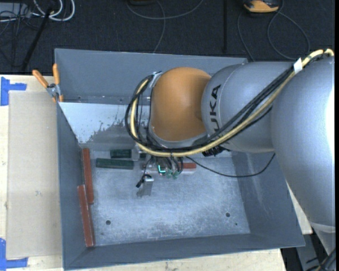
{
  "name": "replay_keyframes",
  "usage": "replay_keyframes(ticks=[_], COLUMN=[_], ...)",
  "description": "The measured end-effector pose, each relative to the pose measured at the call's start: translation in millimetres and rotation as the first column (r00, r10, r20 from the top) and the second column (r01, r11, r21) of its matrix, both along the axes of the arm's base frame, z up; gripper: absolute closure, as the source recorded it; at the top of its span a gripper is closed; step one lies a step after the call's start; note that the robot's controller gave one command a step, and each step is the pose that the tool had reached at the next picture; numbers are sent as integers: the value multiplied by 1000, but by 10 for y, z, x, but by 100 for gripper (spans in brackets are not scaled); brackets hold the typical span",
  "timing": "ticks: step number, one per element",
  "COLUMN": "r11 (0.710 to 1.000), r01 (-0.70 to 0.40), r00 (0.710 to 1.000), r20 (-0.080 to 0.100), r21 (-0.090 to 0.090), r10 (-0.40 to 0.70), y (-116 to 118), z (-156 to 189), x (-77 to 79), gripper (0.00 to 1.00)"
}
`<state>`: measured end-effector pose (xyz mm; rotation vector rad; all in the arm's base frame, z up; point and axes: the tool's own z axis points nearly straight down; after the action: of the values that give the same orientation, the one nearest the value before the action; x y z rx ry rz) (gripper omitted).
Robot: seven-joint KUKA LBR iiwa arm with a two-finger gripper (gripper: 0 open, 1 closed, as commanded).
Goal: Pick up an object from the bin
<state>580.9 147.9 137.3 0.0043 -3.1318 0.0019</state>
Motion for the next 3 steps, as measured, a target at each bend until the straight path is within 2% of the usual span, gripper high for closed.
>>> replay_keyframes(ticks=[1, 2, 3], r11=[978, 933, 991], r01=[-210, -361, -134], r00=[978, 933, 991], r20=[12, 5, 12], r21=[2, 3, 1], r10=[210, 361, 134], y=[259, 605, 367], z=[-664, -681, -673], x=[365, -198, 274], gripper=[0, 0, 0])
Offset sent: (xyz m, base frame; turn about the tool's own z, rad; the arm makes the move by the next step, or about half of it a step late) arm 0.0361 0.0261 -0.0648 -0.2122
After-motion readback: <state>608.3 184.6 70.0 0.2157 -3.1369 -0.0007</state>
